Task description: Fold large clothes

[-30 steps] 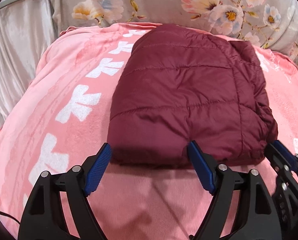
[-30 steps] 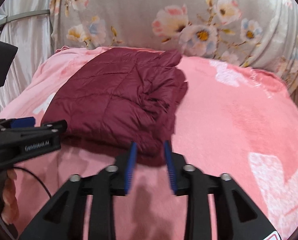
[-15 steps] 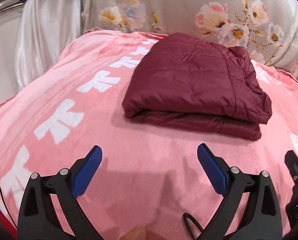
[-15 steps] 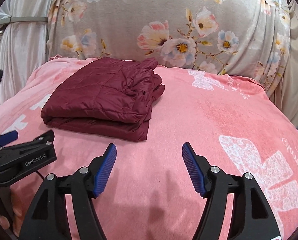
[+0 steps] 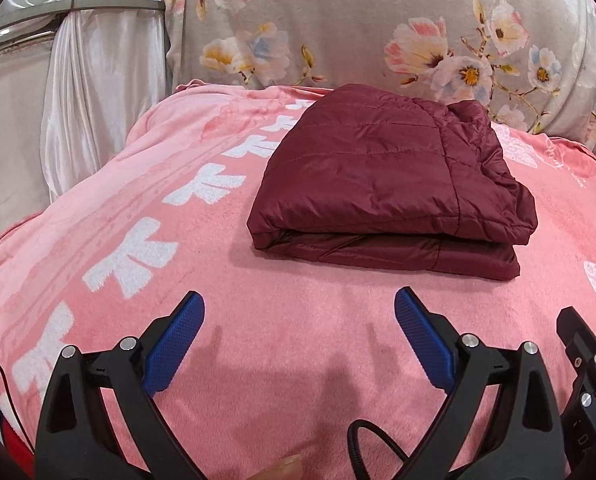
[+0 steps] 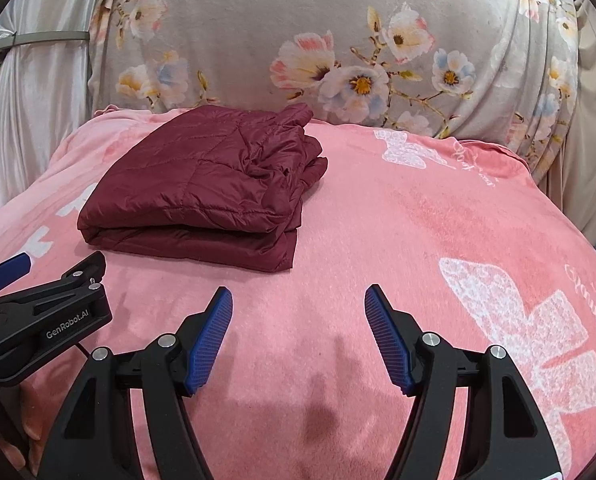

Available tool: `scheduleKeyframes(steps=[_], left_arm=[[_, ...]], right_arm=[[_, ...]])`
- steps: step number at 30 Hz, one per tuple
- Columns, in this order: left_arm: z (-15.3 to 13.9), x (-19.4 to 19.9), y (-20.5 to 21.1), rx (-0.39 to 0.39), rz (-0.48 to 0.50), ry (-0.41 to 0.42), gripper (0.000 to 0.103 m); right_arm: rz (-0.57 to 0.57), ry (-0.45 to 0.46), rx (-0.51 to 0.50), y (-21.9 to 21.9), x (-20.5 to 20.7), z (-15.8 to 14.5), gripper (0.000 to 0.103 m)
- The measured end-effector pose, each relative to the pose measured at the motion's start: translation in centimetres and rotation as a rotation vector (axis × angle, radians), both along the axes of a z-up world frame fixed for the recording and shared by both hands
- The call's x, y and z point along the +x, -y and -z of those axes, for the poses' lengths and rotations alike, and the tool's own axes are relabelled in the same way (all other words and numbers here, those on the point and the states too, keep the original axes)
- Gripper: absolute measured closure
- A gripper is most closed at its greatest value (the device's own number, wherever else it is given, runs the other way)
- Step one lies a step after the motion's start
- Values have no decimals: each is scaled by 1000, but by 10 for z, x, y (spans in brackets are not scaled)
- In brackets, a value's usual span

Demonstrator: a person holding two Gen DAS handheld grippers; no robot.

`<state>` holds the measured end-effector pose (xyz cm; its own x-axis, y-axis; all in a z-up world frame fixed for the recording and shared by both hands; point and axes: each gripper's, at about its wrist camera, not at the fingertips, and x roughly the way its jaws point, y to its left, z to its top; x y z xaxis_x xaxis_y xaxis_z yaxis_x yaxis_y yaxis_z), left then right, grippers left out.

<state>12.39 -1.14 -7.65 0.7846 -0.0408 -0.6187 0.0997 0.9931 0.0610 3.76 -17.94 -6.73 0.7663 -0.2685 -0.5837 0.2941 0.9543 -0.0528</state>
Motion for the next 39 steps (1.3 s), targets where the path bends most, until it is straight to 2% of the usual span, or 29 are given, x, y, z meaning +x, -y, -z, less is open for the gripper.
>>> scheduleKeyframes(steps=[39], left_arm=[[-4, -7, 3, 1, 14, 38, 9]], right_arm=[[5, 0, -10, -5, 2, 2, 36]])
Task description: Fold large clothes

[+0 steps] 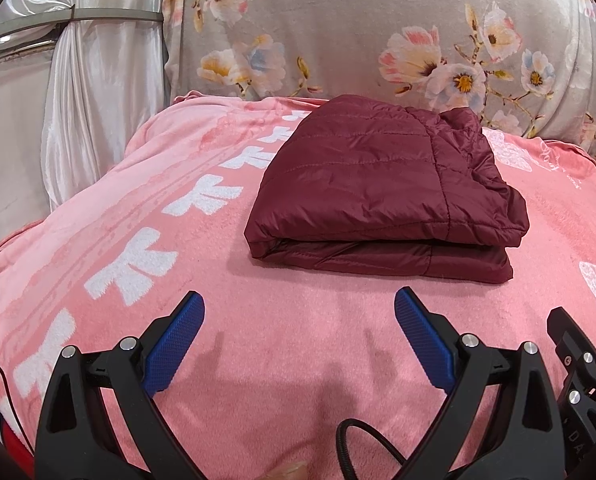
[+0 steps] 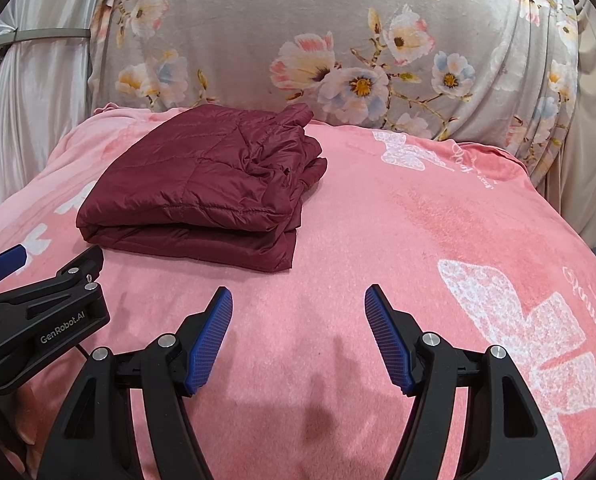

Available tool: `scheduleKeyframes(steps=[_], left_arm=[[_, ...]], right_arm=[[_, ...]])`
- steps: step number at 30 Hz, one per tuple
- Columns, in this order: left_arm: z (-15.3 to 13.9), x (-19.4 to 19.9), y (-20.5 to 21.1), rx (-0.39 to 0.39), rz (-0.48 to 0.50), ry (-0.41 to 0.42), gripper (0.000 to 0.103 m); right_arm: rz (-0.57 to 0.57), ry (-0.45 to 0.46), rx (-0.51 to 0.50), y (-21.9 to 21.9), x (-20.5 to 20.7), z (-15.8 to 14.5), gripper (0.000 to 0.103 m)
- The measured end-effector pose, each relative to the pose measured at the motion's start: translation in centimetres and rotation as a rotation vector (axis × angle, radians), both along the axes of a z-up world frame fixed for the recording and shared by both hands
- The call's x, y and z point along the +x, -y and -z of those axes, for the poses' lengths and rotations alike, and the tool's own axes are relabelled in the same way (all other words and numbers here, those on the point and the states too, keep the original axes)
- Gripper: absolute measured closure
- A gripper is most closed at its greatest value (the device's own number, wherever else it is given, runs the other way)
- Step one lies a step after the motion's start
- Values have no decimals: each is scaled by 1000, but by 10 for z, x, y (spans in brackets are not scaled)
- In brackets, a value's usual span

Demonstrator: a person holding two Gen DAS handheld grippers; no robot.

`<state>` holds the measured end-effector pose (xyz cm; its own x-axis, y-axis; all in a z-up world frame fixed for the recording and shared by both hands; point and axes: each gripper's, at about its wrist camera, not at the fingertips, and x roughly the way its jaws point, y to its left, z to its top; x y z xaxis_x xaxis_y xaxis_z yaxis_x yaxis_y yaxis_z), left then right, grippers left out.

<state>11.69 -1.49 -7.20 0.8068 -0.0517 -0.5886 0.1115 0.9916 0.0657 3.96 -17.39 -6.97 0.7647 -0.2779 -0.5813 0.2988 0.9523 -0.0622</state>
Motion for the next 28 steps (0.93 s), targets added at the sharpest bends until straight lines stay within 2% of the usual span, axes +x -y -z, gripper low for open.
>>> scheduleKeyframes(steps=[28], left_arm=[[-2, -2, 1, 5, -7, 14, 10]], right_arm=[[-1, 0, 0, 1, 0, 0, 36]])
